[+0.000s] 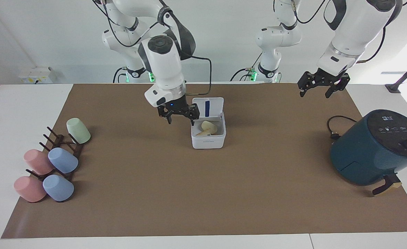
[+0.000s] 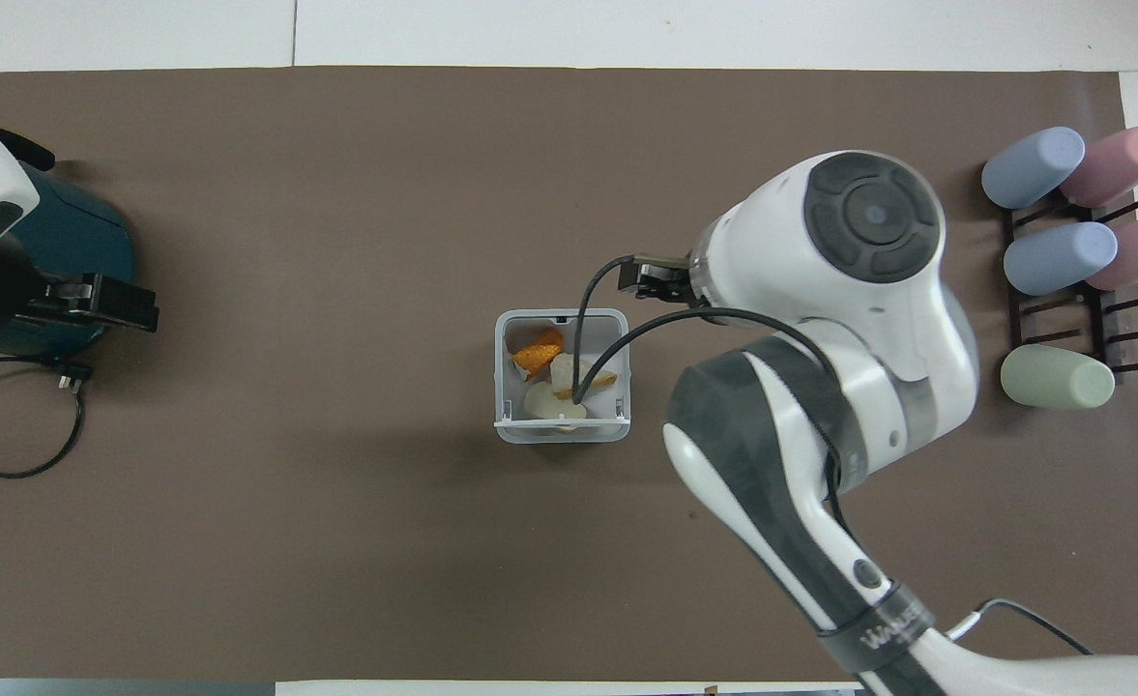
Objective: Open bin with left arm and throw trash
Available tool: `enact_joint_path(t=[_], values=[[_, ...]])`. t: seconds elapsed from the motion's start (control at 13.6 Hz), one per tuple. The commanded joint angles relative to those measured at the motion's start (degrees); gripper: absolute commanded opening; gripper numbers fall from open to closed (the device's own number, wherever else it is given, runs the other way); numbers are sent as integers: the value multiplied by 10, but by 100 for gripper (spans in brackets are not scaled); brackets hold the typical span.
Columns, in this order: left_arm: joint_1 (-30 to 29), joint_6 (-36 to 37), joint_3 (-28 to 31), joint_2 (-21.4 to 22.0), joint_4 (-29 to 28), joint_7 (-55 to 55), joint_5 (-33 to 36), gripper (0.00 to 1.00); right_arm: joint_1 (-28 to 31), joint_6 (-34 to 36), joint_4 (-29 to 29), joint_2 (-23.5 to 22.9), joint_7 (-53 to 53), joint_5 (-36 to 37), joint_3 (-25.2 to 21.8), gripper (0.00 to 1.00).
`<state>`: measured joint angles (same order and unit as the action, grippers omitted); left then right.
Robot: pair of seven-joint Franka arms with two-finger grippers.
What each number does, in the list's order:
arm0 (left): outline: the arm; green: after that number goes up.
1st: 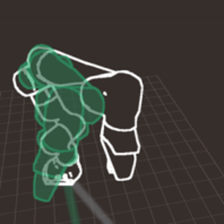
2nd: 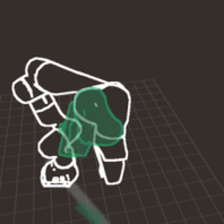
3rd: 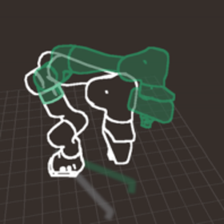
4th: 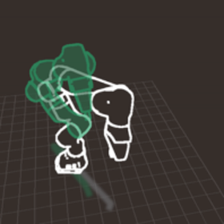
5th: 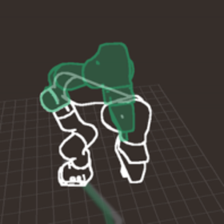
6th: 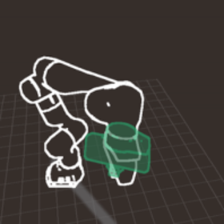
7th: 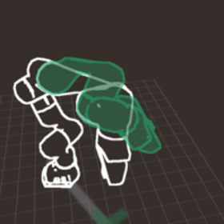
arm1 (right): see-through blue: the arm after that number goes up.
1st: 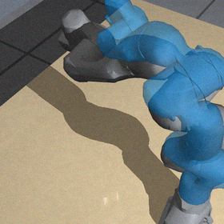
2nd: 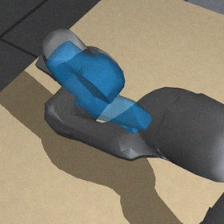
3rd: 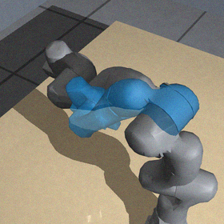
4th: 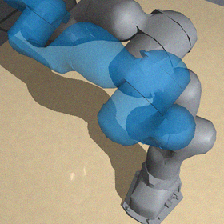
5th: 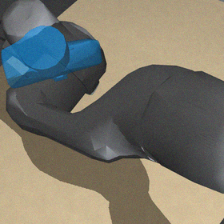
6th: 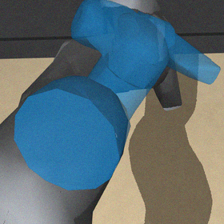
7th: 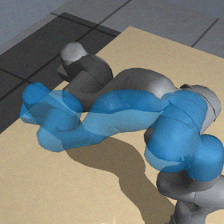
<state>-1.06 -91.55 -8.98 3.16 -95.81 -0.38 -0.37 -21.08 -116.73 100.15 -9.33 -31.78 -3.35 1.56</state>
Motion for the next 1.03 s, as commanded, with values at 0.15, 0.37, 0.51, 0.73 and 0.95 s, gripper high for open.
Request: enact_joint_path(t=[0.15, 0.37, 0.51, 0.73, 0.95], values=[[-17, -1, -6, -3, 5, 41, 3, 100, 88, 36, 3, 28, 112, 5, 6, 100], [-25, -4, -6, -3, 4, 42, 3, 100, 133, 55, 6, 44, 161, 5, 6, 100], [-24, -8, -6, -4, 4, 43, 3, 100, 155, 67, 5, 57, 165, 6, 6, 100], [-18, -10, -5, -4, 4, 39, 3, 100, 189, 79, 0, 77, 174, 8, 6, 100], [-17, -7, -6, -4, 5, 34, 5, 100, 198, 141, -46, 72, 195, 23, 5, 100]])
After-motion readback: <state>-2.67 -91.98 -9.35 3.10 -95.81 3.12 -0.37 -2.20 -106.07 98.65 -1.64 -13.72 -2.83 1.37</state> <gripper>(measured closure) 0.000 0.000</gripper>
